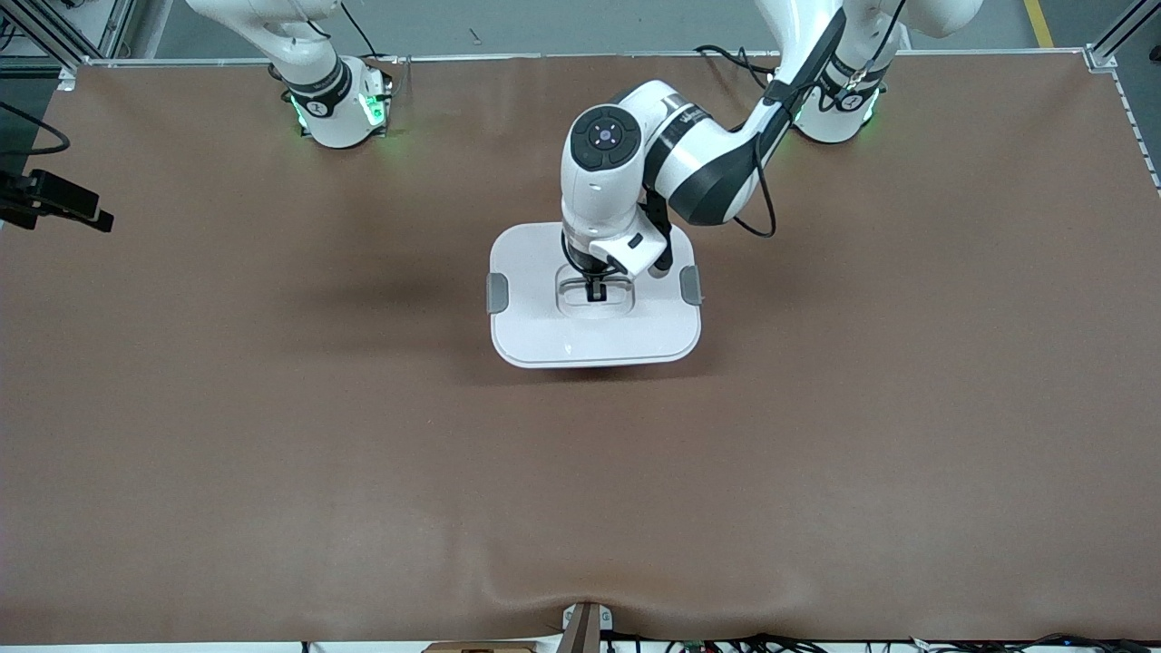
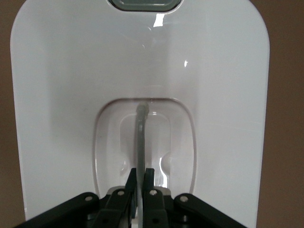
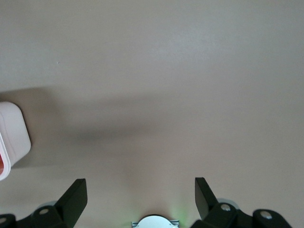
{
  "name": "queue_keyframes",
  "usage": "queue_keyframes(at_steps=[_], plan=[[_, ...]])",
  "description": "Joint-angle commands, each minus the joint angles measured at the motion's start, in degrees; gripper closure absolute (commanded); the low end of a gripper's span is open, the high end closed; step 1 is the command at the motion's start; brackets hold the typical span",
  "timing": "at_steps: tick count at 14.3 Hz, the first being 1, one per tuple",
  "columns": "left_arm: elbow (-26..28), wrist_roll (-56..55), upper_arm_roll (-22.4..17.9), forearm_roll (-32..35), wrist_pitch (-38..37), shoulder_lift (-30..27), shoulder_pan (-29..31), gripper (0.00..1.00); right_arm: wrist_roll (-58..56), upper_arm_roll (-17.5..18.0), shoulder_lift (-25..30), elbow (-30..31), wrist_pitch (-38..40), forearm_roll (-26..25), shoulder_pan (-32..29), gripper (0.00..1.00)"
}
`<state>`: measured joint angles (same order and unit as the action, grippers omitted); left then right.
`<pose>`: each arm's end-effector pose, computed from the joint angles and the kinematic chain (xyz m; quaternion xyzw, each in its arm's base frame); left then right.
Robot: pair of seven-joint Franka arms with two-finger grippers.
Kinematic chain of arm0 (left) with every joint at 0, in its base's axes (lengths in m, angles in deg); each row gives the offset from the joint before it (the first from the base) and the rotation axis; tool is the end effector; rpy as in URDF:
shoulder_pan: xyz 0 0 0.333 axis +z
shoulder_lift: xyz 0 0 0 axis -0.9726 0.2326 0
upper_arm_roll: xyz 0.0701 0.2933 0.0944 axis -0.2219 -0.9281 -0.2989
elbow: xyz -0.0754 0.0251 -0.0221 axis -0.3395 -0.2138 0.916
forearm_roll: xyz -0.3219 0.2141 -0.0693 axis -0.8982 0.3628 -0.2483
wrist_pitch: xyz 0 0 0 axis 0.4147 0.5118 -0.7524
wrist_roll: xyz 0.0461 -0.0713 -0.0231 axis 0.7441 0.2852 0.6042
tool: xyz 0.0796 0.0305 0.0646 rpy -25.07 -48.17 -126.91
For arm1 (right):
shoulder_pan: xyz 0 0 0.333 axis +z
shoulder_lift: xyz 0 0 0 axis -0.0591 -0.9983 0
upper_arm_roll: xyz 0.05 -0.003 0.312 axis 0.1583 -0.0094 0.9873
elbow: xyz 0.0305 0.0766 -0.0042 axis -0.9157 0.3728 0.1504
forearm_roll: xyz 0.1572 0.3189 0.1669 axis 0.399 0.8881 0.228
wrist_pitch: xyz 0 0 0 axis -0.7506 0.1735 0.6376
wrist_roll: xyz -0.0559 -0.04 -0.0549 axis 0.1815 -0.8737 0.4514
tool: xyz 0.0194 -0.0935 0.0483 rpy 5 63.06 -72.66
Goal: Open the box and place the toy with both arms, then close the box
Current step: 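Lower the lid onto the box and press it down with the left gripper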
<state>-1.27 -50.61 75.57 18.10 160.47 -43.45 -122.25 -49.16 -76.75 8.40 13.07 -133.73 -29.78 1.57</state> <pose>0.4746 -0.5164 0.3822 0.6906 0.7227 -0.0242 0.0148 0.5376 -0.0619 0.6301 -0.9967 0.0510 0.0586 0.0231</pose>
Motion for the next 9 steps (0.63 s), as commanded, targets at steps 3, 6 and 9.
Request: queue_keyframes(at_steps=[3,6,9], plan=[[-1.6,-5.8,-0.5,4.3,0.7,1.7,-2.5,1.00,2.3,0.8,-0.4,-1.5,0.3,0.3,-0.6,0.00],[-1.3,-5.9,-0.5,4.5,0.7,1.3,-2.6,1.00,2.1,0.8,-0.5,-1.5,-0.8,0.0,-0.4,0.00],[-0.8,-6.0,-0.5,4.6,0.6,1.3,-3.3,1.00,2.2,0.9,-0.5,-1.5,-0.8,-1.1,-0.3,0.00]])
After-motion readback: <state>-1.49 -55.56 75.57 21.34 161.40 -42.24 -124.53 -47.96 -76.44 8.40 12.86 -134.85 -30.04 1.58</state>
